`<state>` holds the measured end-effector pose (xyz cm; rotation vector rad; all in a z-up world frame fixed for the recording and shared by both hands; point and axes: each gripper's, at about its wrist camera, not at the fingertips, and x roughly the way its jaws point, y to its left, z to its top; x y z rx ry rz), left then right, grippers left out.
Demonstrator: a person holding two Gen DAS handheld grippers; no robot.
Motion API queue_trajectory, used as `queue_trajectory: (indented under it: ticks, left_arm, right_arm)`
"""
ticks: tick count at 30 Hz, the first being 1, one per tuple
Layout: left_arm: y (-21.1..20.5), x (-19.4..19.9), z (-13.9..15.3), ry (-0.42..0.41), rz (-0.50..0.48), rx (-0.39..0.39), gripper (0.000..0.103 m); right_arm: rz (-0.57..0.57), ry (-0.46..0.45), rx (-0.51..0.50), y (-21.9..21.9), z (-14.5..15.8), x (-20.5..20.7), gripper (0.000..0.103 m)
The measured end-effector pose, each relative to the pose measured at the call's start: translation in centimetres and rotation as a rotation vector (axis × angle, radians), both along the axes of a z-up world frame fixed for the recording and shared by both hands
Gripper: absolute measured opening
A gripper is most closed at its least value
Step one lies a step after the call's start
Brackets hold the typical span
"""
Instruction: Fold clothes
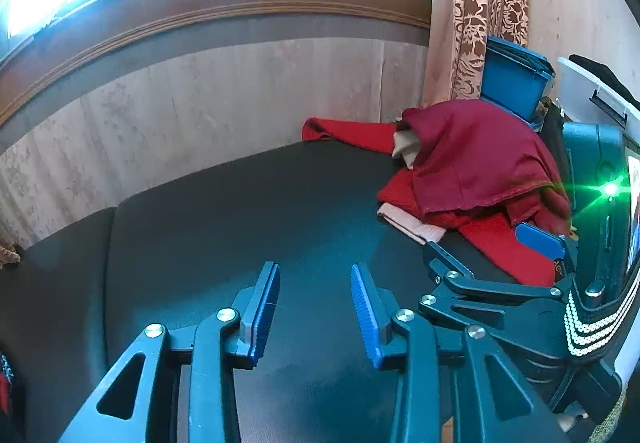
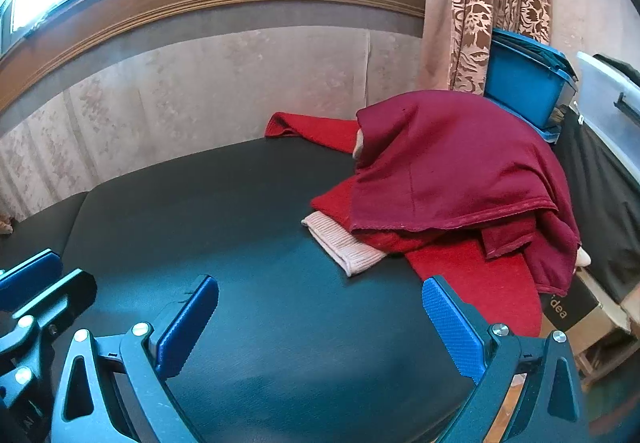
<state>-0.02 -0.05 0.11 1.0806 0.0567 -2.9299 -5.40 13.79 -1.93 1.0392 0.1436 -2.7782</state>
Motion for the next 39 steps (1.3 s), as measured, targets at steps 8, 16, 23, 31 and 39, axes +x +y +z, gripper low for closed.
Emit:
queue_trajectory:
  ticks: [8, 16, 23, 31, 39]
  left_arm:
    - [-0.4, 0.3, -1.4, -0.018, 0.012, -0.006, 0.037]
    - [-1.6, -0.4, -3.7, -0.077, 0.06, -0.006, 0.038]
    - [-5.0, -0.2, -7.1, -0.105, 0.135, -0.084, 0.038]
    - [-10.9, 0.7, -10.9, -0.175, 0.226, 0.056, 0.038]
    - [-11.7, 2.4, -12.2, -0.154, 0.209, 0.075, 0.046]
  right_arm:
    - [0.03, -0.004, -0.017, -0.6, -0.9, 0.2, 0.103]
    - [0.085, -0.098, -0.15, -0.3, -2.4, -0.7, 0.103]
    - [0.072, -0.23, -0.393, 1.9, -5.0, -2.0, 0.103]
    - [0.082, -0.235, -0.485, 3.6, -5.4, -3.7, 0.103]
    - [0.052, -0.179, -0.521, 8.4, -4.2, -7.7, 0.103]
